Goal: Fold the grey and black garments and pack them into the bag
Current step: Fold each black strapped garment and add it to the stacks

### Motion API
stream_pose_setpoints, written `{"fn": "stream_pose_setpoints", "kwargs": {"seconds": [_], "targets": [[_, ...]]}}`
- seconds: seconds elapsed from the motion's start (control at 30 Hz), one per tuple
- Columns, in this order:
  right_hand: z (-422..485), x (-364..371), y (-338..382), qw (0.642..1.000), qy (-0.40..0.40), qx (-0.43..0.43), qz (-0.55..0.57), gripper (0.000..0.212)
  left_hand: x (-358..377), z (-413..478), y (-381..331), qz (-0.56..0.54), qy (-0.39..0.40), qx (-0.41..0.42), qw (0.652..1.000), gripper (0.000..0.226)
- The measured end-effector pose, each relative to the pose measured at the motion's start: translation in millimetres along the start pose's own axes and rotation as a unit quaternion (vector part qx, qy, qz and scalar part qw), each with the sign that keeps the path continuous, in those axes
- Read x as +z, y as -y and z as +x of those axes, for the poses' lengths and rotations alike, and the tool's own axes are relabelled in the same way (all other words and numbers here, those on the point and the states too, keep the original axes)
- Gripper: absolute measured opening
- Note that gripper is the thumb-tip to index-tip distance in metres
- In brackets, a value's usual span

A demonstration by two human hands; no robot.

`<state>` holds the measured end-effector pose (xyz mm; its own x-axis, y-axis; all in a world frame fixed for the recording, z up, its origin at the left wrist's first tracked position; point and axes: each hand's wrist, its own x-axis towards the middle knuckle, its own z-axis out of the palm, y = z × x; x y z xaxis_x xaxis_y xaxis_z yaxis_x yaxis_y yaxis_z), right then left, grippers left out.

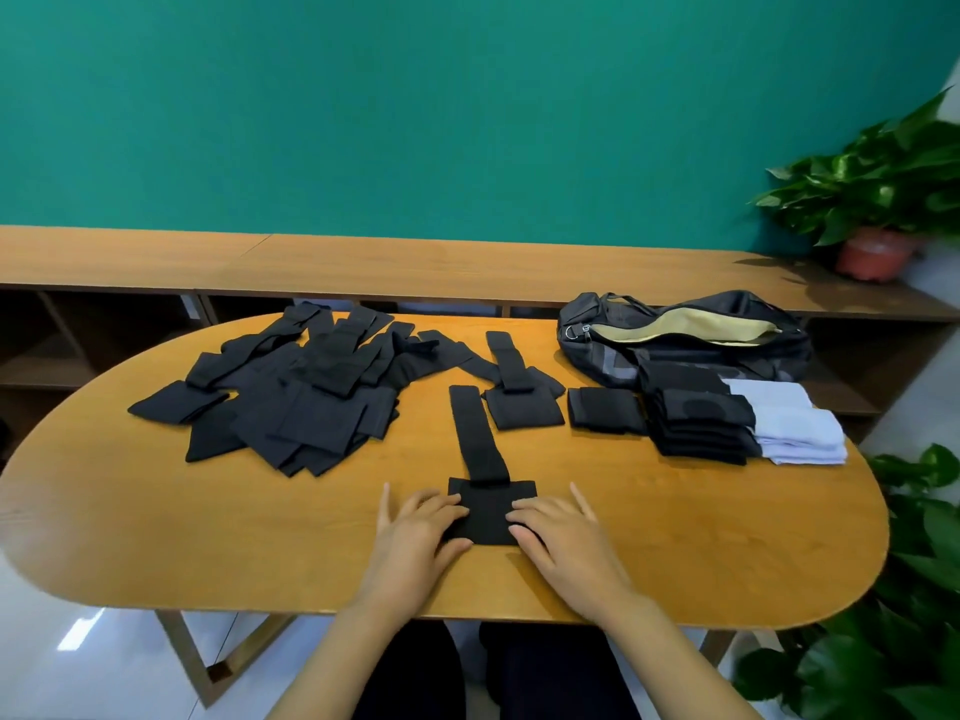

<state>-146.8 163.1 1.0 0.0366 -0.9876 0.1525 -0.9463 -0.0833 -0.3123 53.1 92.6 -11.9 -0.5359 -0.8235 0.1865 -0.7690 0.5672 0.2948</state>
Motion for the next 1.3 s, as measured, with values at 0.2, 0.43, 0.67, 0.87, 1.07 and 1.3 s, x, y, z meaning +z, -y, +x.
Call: {"fn": "stream_pose_setpoints", "kwargs": {"seconds": [0.2,0.43,0.67,0.87,1.07,1.3], "targets": [[-18,8,11,0.999,-0.015,-0.011,0.042,0.069,6,-24,12,0.018,-0.103,0.041,0.994,0.043],[-28,16,17,0.998,-0.031,-0.025,0.039,0.065,1,-36,7,0.005,-0.154,0.027,0.988,0.04],[-23,19,19,0.986,-0.146,0.018,0.076,0.047,1,-39,4,-0.064,-0.14,0.009,0.988,0.058],[-21,14,19,0.976,-0.162,0.05,0.137,0.023,6,-35,-4,-0.112,-0.149,-0.069,0.98,0.031],[-17,19,8,0.978,-0.13,0.087,0.135,0.026,4,-30,-9,-0.132,-0.159,-0.133,0.969,0.042],[-6,19,7,0.957,-0.147,0.179,0.175,0.021,5,-28,-5,-0.168,-0.176,-0.181,0.953,0.017]]}}
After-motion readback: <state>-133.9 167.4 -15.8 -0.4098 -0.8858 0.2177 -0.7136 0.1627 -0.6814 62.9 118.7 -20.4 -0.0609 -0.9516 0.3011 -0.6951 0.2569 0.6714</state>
